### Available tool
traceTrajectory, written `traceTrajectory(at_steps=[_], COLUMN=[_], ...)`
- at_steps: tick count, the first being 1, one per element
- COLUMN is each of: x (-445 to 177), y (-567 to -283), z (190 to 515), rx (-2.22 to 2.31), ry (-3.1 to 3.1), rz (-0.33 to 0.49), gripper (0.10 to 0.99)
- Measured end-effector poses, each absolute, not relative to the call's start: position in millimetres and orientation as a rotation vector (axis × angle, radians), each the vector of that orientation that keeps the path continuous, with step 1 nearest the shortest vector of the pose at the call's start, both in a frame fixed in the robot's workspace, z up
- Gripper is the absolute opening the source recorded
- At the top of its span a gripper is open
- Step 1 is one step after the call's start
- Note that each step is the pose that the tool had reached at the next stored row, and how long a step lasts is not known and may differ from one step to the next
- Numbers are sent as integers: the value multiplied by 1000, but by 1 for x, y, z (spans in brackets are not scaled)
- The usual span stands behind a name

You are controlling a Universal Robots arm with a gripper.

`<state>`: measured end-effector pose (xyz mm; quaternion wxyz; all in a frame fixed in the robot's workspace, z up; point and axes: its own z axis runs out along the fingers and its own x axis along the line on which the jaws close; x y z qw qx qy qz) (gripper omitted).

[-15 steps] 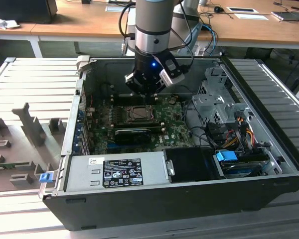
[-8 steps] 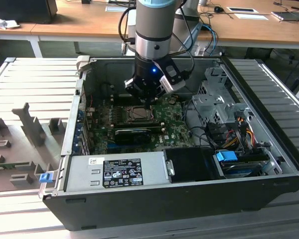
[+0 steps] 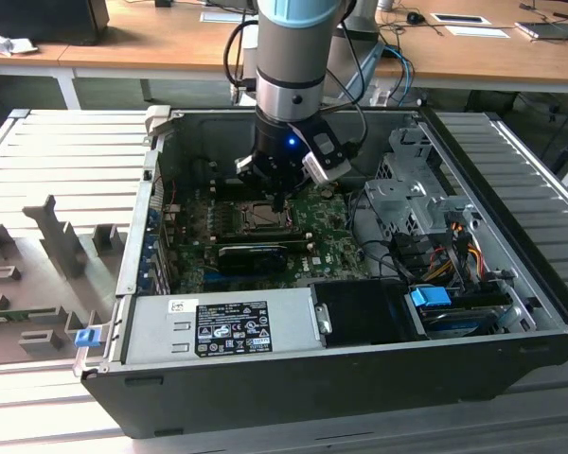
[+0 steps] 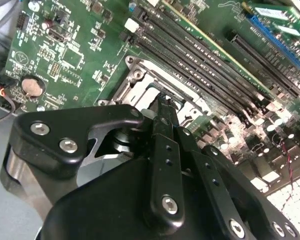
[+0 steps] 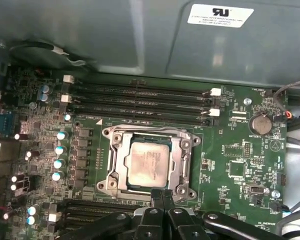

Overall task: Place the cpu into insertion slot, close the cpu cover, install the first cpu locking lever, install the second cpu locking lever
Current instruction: 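Install the second cpu locking lever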

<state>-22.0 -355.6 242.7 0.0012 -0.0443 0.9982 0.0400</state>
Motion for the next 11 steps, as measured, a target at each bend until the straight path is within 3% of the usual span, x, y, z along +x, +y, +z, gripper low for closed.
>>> traceTrajectory(at_steps=[11], x=[-35], y=[-374], z=[240], rx=[-153], ry=[3132], rz=[165], gripper=[106])
